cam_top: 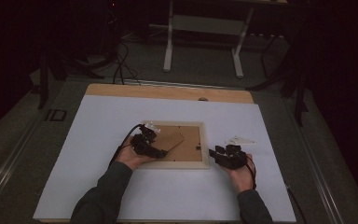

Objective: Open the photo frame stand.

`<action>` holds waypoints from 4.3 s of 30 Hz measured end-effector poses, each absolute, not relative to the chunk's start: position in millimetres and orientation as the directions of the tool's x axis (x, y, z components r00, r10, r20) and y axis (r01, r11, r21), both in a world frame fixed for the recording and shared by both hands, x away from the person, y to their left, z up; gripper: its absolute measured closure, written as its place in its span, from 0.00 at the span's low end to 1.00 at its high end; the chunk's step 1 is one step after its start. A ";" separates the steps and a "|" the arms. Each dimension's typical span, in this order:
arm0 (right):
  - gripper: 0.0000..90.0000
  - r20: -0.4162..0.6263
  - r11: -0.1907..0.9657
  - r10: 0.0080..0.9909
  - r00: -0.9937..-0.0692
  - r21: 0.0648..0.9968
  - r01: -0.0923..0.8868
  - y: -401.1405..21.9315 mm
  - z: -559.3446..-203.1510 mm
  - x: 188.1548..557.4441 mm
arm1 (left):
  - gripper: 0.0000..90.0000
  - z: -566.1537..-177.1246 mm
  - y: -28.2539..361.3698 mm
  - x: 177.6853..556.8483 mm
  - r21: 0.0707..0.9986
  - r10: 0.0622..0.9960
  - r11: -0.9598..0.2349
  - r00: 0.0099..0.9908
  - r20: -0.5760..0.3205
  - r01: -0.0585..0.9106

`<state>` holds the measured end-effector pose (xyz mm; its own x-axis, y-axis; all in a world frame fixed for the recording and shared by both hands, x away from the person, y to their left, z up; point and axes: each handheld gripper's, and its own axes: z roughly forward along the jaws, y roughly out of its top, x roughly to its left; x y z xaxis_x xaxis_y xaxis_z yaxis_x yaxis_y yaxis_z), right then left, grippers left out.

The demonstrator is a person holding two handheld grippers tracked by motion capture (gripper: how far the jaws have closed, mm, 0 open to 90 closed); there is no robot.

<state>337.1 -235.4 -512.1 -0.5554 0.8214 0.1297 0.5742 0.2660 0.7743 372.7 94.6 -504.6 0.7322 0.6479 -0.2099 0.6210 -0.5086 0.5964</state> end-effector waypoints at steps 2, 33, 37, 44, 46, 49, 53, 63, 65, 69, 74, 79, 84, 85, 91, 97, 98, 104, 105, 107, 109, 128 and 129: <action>0.68 0.121 0.278 0.819 -0.561 0.771 0.572 -234.0 -511.1 339.5 | 0.43 -504.7 94.2 372.5 0.596 0.649 -0.511 0.733 -0.205 0.619; 0.65 0.091 0.318 0.828 -0.553 0.736 0.597 -219.3 -483.0 389.0 | 0.43 -494.1 86.9 353.0 0.665 0.652 -0.547 0.757 -0.042 0.509; 0.62 0.087 0.311 0.839 -0.538 0.734 0.604 -219.8 -480.4 393.5 | 0.43 -492.9 86.2 351.3 0.671 0.653 -0.547 0.756 -0.030 0.499; 0.59 0.107 0.294 0.843 -0.528 0.730 0.617 -221.2 -477.3 400.8 | 0.43 -490.6 84.2 346.8 0.680 0.653 -0.557 0.757 0.005 0.476; 0.58 0.130 0.274 0.847 -0.516 0.726 0.631 -223.0 -478.3 403.6 | 0.43 -489.4 83.7 344.8 0.682 0.653 -0.562 0.757 0.018 0.468; 0.58 0.170 0.242 0.847 -0.504 0.719 0.651 -226.0 -480.8 407.5 | 0.43 -489.1 83.4 343.3 0.687 0.653 -0.562 0.757 0.026 0.461; 0.59 0.196 0.227 0.841 -0.504 0.717 0.659 -227.9 -482.1 410.2 | 0.43 -489.3 83.0 340.1 0.695 0.654 -0.564 0.755 0.047 0.445; 0.60 0.227 0.199 0.833 -0.504 0.727 0.657 -222.7 -475.9 412.6 | 0.43 -487.9 81.3 331.4 0.714 0.652 -0.572 0.752 0.097 0.404; 0.61 0.224 0.203 0.832 -0.507 0.729 0.654 -221.5 -475.0 413.8 | 0.43 -487.5 81.1 329.2 0.719 0.651 -0.573 0.751 0.108 0.393; 0.61 0.230 0.201 0.833 -0.504 0.722 0.662 -219.8 -474.7 416.3 | 0.43 -486.6 79.5 325.5 0.725 0.647 -0.582 0.750 0.138 0.368; 0.59 0.254 0.199 0.818 -0.517 0.717 0.668 -219.0 -473.1 420.1 | 0.43 -485.0 78.1 321.0 0.730 0.638 -0.596 0.749 0.179 0.334; 0.59 0.271 0.205 0.805 -0.528 0.708 0.676 -220.1 -471.3 423.0 | 0.43 -483.3 78.2 317.9 0.742 0.629 -0.596 0.752 0.196 0.305; 0.59 0.317 0.203 0.780 -0.540 0.689 0.696 -225.5 -470.2 426.3 | 0.43 -483.8 77.4 315.1 0.742 0.619 -0.612 0.750 0.232 0.275; 0.58 0.329 0.200 0.773 -0.543 0.685 0.700 -226.6 -469.7 426.9 | 0.43 -483.9 77.3 314.5 0.746 0.619 -0.609 0.749 0.235 0.269; 0.58 0.374 0.188 0.746 -0.550 0.674 0.714 -229.6 -468.2 430.8 | 0.43 -484.0 79.0 312.5 0.761 0.607 -0.604 0.754 0.249 0.235; 0.63 0.396 0.170 0.739 -0.545 0.673 0.720 -233.8 -466.6 429.8 | 0.43 -486.8 81.3 313.7 0.763 0.609 -0.600 0.755 0.242 0.239; 0.63 0.396 0.170 0.739 -0.545 0.673 0.720 -233.8 -466.6 429.8 | 0.43 -486.8 81.3 313.7 0.763 0.609 -0.600 0.755 0.242 0.239; 0.63 0.390 0.167 0.743 -0.544 0.680 0.714 -232.7 -465.0 427.5 | 0.42 -489.5 84.2 317.9 0.756 0.616 -0.590 0.763 0.196 0.282; 0.63 0.387 0.168 0.745 -0.544 0.680 0.713 -232.5 -464.6 427.4 | 0.42 -489.4 84.7 318.2 0.759 0.616 -0.586 0.765 0.188 0.286; 0.63 0.384 0.167 0.746 -0.544 0.682 0.712 -232.1 -464.5 427.2 | 0.42 -489.0 85.4 318.8 0.760 0.616 -0.580 0.768 0.176 0.291; 0.64 0.385 0.164 0.748 -0.541 0.684 0.711 -231.8 -464.7 427.0 | 0.42 -488.7 85.9 319.0 0.760 0.615 -0.579 0.770 0.169 0.295; 0.65 0.374 0.156 0.755 -0.539 0.696 0.701 -228.6 -461.5 423.9 | 0.36 -480.3 106.2 324.6 0.784 0.562 -0.490 0.826 -0.051 0.382; 0.65 0.376 0.153 0.755 -0.538 0.696 0.702 -228.6 -461.7 423.8 | 0.36 -479.9 107.5 324.8 0.783 0.560 -0.488 0.826 -0.059 0.386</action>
<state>423.8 -228.6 -461.7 -0.5376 0.7548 0.3760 0.7015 0.1530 0.6960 324.8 107.5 -479.9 0.8263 0.5601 -0.0587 0.3865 -0.4881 0.7825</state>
